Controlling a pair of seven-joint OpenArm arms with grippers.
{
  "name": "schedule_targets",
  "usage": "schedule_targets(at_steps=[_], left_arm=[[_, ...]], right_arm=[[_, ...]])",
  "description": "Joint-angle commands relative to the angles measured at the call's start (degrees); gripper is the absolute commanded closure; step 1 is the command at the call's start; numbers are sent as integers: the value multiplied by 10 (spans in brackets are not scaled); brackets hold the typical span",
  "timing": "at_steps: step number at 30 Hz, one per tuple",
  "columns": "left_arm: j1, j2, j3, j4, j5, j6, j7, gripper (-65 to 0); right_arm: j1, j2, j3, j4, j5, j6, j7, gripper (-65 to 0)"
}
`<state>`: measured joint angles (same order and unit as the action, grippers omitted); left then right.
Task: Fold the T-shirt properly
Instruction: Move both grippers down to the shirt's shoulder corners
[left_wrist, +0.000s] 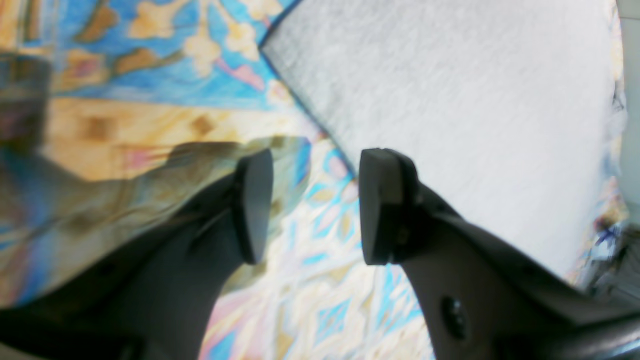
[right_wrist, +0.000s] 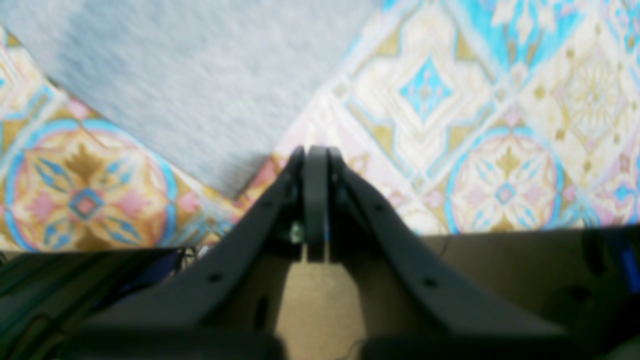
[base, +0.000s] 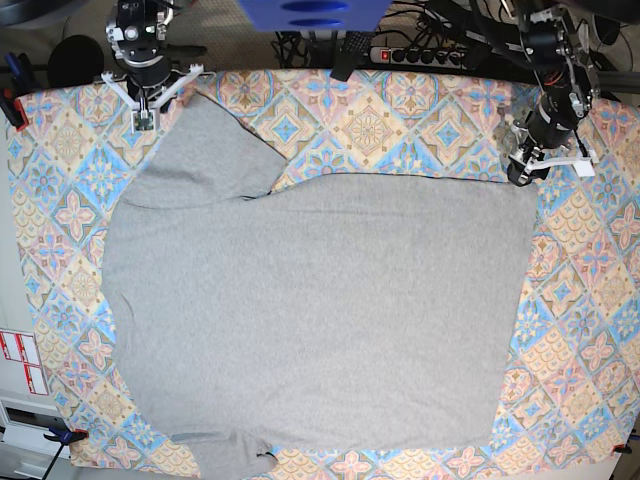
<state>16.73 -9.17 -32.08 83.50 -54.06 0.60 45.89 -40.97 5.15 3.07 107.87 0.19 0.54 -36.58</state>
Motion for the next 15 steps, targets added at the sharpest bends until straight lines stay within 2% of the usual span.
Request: schedule_targets(at_steps=[1, 15], left_arm=[[-10, -5, -1, -4, -8, -4, 0, -287], [-94, 0, 2, -134, -4, -4, -3, -286]], right_arm=[[0, 4, 2, 9, -2, -1, 12, 0], [0, 4, 2, 9, -2, -1, 12, 0]])
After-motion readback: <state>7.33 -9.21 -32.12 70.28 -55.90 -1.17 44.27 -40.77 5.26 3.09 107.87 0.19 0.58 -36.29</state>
